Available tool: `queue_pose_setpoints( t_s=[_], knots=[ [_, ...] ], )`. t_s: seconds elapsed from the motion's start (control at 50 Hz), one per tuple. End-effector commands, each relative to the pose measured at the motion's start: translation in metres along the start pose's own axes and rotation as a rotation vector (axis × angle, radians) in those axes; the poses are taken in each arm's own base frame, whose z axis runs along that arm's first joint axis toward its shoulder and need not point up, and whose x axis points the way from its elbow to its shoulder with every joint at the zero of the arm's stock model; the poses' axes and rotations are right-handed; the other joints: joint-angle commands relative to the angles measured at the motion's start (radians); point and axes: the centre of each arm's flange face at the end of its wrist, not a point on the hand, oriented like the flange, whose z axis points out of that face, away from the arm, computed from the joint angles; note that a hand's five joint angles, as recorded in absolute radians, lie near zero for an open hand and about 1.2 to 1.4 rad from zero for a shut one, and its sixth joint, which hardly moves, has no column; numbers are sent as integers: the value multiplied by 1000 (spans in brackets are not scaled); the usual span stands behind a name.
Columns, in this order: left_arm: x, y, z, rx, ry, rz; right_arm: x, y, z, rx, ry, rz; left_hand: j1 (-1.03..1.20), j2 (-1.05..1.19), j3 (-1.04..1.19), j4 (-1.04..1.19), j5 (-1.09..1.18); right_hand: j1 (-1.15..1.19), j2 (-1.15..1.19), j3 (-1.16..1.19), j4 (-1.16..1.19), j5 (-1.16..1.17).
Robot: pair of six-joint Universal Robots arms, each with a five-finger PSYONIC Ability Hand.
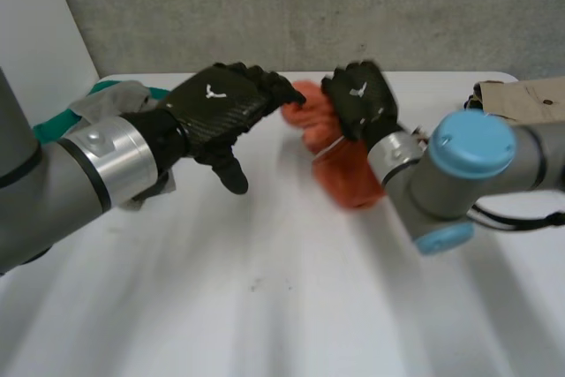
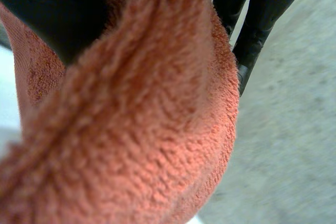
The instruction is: Fold the laundry.
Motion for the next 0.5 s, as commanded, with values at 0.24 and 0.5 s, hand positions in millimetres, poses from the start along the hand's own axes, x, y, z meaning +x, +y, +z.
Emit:
queue_pose_setpoints(
  t_s=[0.24, 0.5],
  knots=[
    [-10, -6, -4, 42, -37, -65, 38, 30, 4, -64, 28, -20, 58, 53, 41, 49, 47, 496, 255, 228, 215, 293],
    [-11, -6, -4, 44, -40, -64, 62, -9, 32, 76, 118, -50, 70, 65, 53, 61, 59, 496, 255, 228, 215, 293]
  ],
)
